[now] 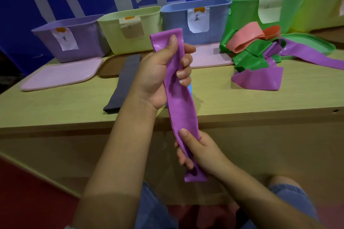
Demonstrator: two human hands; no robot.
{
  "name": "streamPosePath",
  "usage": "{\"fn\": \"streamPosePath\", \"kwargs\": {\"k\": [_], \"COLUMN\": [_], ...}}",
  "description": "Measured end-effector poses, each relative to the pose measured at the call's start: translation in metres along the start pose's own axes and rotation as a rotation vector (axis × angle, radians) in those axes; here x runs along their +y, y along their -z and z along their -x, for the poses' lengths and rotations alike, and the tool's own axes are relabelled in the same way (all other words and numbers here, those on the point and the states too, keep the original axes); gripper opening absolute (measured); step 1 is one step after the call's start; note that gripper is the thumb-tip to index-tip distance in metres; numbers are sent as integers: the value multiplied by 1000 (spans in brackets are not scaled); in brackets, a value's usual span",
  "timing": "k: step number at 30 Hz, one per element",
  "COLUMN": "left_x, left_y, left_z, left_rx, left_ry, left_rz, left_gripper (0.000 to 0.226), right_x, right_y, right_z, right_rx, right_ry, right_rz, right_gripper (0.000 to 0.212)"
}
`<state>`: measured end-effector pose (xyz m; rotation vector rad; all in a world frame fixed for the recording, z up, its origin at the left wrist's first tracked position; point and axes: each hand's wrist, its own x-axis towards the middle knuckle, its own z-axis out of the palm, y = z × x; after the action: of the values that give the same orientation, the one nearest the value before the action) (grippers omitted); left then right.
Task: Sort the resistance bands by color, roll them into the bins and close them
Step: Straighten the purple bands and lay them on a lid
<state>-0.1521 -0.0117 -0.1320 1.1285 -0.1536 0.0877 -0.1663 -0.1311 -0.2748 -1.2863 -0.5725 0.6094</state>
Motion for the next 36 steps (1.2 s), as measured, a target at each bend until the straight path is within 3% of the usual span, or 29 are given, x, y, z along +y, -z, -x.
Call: {"fn": "streamPosePath", "kwargs": {"k": [3, 9, 16, 21, 26, 30, 34, 36], "left_x": [-3, -2, 0, -6, -11, -17, -23, -25], "left_y": [2, 10, 9, 10, 10, 0, -9, -12], "left_z": [2, 3, 0, -2, 1, -4, -7, -8], "left_rx": [4, 49, 91, 82, 28, 14, -12, -13], "left_ry": [10, -18, -45, -39, -55, -23, -16, -19], "left_rz": [21, 65, 50, 55, 70, 85, 82, 71], "left_gripper": [39, 41, 37, 38, 37, 36, 30, 29], "right_x": [4, 18, 24, 25, 5, -37, -94, -119], "right_y": [5, 14, 14, 15, 34, 50, 71, 85], "right_z": [1, 10, 9, 11, 23, 32, 30, 21], "right_rx": [-79, -113, 23, 26, 14, 76, 209, 356], "right_ry": [-109, -223, -162, -171, -15, 120, 269, 355], "right_rz": [-111, 41, 199, 82, 295, 417, 457, 604], "right_gripper": [39, 44, 40, 36, 20, 22, 22, 14]}}
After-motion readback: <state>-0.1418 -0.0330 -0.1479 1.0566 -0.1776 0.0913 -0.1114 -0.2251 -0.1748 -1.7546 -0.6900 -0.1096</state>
